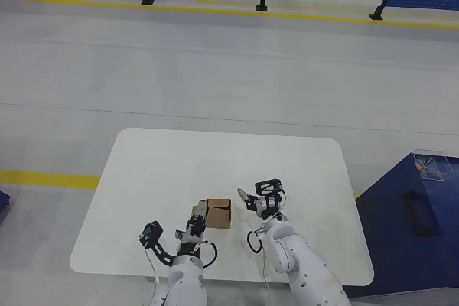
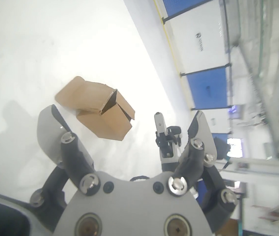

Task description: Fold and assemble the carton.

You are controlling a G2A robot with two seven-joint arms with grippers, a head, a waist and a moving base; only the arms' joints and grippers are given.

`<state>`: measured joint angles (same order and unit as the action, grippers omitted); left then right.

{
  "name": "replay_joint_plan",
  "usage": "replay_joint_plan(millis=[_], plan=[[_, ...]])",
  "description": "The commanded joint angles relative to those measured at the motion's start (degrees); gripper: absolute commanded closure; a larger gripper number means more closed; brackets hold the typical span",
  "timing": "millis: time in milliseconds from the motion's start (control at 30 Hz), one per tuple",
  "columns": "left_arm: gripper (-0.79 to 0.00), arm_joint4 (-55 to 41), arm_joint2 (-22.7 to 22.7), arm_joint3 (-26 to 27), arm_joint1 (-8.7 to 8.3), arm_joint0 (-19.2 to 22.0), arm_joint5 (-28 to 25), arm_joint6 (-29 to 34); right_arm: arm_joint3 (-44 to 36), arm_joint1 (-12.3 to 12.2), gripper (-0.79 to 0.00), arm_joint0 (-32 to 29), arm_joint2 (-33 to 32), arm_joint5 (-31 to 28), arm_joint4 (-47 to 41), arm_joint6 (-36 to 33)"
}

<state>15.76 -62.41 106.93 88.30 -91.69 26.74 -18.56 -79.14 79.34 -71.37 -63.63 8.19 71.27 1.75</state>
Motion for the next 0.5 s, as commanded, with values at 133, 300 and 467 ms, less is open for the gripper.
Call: replay_joint_plan(millis=[133, 300, 467], plan=[[-0.785, -4.70, -0.07, -1.92, 0.26, 0.32, -4.72, -2.07, -0.01, 0.00, -0.785, -0.04, -0.01, 0.09, 0.15, 0.07], [-0.785, -8.94, -0.72, -1.76, 0.48, -0.08, -4.43, -1.48, -0.24, -0.09, -0.785, -0.55, 0.74, 1.35, 4.43, 1.76], [-0.785, -21.74, -2.87, -5.40, 1.22, -0.25, -10.28, -0.05, -1.11, 0.47, -0.785, -0.51, 3.34, 3.96, 8.66, 3.43]])
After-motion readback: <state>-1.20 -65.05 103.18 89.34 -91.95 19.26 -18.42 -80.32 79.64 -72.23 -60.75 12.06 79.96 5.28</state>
